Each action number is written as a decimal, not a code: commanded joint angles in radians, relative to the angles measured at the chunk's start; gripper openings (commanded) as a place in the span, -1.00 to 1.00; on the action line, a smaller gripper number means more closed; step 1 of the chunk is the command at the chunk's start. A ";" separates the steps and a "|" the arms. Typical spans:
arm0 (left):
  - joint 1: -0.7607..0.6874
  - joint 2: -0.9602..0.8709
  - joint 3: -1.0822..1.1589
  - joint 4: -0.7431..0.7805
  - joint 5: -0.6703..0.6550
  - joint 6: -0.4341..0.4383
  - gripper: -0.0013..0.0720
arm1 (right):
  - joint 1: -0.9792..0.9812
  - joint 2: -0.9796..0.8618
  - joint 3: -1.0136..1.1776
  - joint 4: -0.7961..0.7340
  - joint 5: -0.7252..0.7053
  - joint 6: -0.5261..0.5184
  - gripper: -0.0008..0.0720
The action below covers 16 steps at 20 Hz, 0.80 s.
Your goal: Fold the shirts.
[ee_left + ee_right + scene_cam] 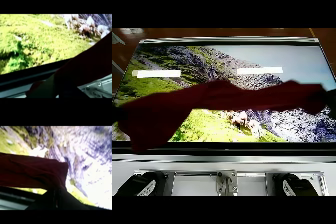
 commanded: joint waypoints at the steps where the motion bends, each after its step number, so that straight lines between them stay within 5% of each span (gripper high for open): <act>1: -0.001 0.030 -0.256 -0.055 -0.016 -0.018 -0.84 | 0.000 -0.011 -0.211 0.025 0.133 0.058 -0.81; 3: -0.001 0.038 -0.465 -0.055 0.054 0.022 -0.84 | 0.000 -0.011 -0.414 0.028 0.033 0.055 -0.81; 6: 0.000 -0.004 -0.711 -0.056 0.321 0.049 -0.84 | 0.000 -0.046 -0.685 0.035 -0.371 0.042 -0.81; 11: 0.002 -0.316 -0.775 -0.056 0.730 0.072 -0.84 | 0.001 -0.324 -0.775 0.147 -0.864 0.024 -0.81; 16: 0.000 -0.636 -0.709 -0.153 0.990 0.068 -0.83 | 0.006 -0.546 -0.775 0.293 -0.996 0.023 -0.81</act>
